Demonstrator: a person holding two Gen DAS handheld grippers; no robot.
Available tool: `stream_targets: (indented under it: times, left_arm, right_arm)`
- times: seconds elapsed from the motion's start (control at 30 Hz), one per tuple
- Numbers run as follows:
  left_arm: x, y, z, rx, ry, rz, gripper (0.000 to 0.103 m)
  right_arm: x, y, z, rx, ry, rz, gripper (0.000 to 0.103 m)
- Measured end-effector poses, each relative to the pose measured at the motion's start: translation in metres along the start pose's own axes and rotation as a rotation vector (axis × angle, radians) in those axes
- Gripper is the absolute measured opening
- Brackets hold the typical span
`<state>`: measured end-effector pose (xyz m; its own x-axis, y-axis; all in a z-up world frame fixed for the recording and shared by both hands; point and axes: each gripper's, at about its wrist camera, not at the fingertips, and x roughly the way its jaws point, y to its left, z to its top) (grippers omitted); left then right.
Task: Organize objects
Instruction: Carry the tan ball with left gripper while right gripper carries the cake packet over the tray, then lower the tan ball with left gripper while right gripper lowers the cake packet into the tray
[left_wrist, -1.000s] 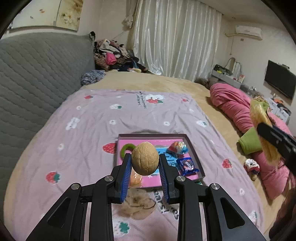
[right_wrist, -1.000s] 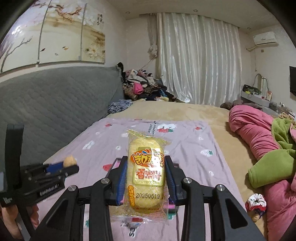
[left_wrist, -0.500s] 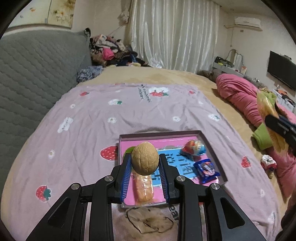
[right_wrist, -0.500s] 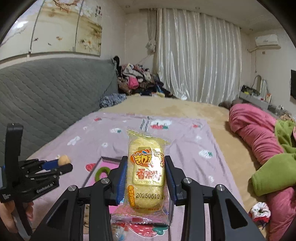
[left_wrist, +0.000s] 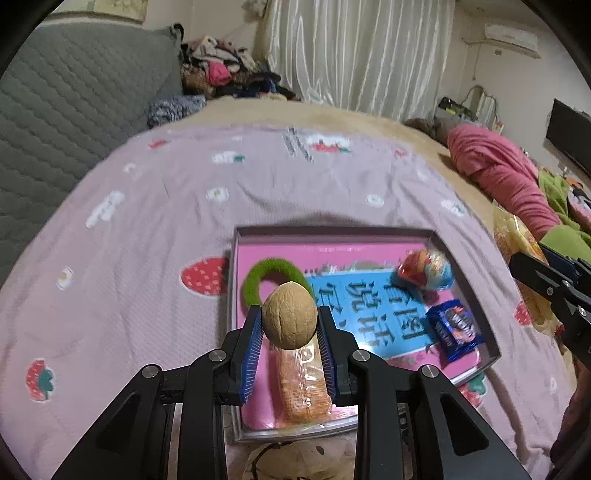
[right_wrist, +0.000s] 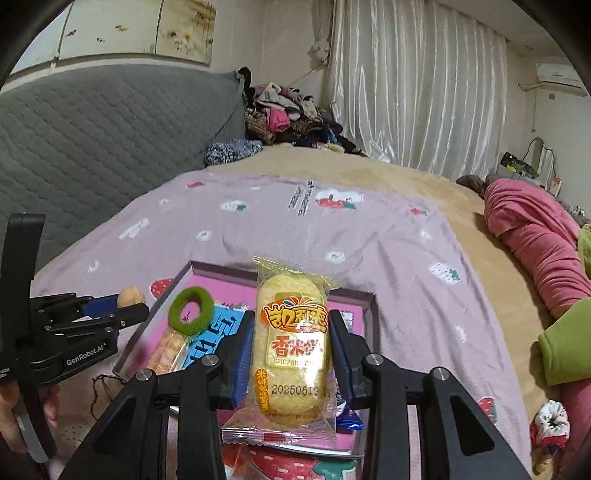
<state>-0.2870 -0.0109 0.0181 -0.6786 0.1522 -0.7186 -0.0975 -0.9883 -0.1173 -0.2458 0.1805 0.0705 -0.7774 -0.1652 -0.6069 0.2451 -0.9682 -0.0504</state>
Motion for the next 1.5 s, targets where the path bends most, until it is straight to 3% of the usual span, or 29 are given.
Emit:
stream_targets:
  times: [0.37,0.87,1.17,1.5]
  left_arm:
    - [0.025,-0.002,-0.013,0.022,0.029,0.007,0.03]
    - [0.052,0.008,-0.021,0.011,0.077,0.026,0.03]
    - [0.057,0.017,-0.021,-0.001,0.08,0.05,0.03]
    - [0.069,0.01,-0.027,0.018,0.138,0.033,0.03]
  right_arm:
    - [0.052,0.005,-0.029,-0.018,0.099,0.017,0.038]
    - [0.085,0.0,-0.049,-0.021,0.187,-0.006,0.038]
    - [0.097,0.005,-0.056,-0.072,0.208,-0.081,0.038]
    - [0.1,0.009,-0.059,-0.102,0.215,-0.083,0.039]
